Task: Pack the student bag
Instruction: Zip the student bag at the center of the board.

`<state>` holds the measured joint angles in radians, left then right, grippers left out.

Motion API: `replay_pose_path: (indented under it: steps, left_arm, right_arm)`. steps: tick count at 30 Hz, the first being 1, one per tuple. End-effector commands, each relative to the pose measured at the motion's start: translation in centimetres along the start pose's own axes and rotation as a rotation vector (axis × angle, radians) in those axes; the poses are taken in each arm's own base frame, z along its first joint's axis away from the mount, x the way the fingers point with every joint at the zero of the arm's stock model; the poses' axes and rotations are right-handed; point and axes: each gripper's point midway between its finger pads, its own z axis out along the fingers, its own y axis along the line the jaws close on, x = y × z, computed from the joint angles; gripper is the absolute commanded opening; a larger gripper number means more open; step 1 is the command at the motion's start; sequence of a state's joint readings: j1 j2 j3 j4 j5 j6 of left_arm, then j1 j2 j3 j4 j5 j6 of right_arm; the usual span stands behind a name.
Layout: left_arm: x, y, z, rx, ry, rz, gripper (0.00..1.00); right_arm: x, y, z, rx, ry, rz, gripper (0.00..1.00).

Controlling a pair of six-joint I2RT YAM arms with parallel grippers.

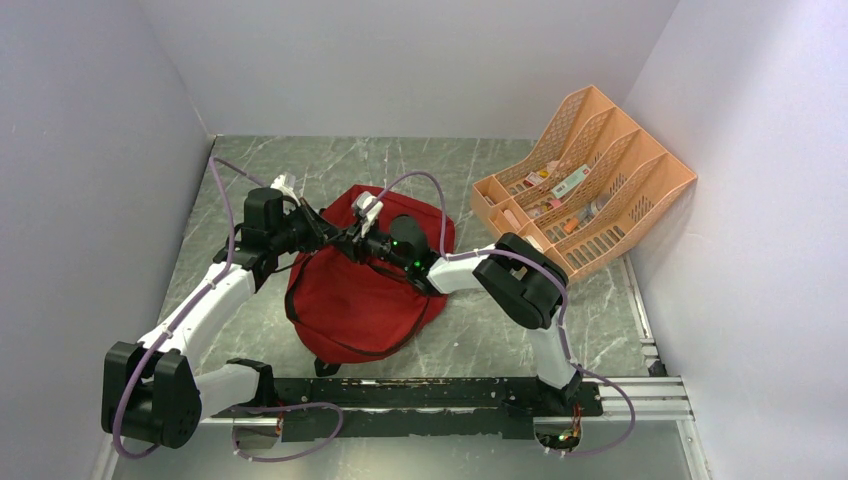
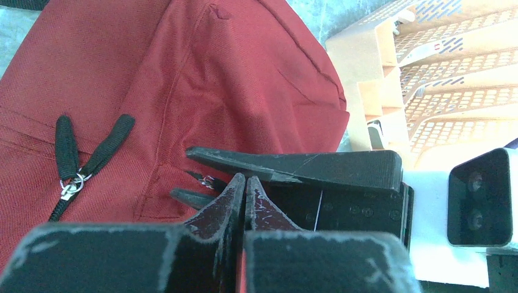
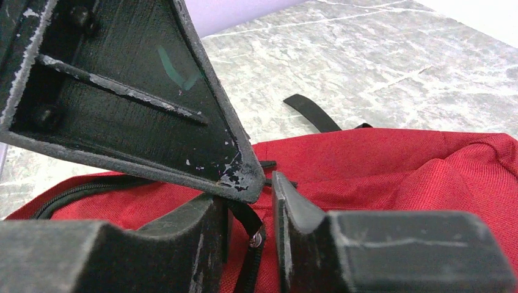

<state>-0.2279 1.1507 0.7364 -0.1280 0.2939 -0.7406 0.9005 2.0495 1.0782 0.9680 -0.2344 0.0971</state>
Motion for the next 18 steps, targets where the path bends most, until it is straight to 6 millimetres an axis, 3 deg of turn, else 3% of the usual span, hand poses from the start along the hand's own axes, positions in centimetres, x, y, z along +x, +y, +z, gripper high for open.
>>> replay_pose_path:
  steps: [1,7,12,18]
  left_arm:
    - [0.4,-0.1,-0.4,-0.006,0.012,-0.004,0.05]
    - [0.4,0.0,-0.4,-0.009,0.012,-0.003,0.05]
    - [0.4,-0.1,-0.4,-0.01,0.011,-0.005,0.05]
    - [-0.6,-0.2,-0.8,-0.019,-0.012,0.004,0.06]
  right_arm:
    - [-4.5,-0.1,0.1,0.01,-0.118,-0.019,0.34]
    - [-4.7,0.0,-0.1,0.012,-0.125,-0.015,0.3]
    - [-4.5,0.0,-0.2,0.005,-0.119,-0.017,0.0]
    - [-4.5,0.0,-0.3,0.008,-0.112,-0.014,0.0]
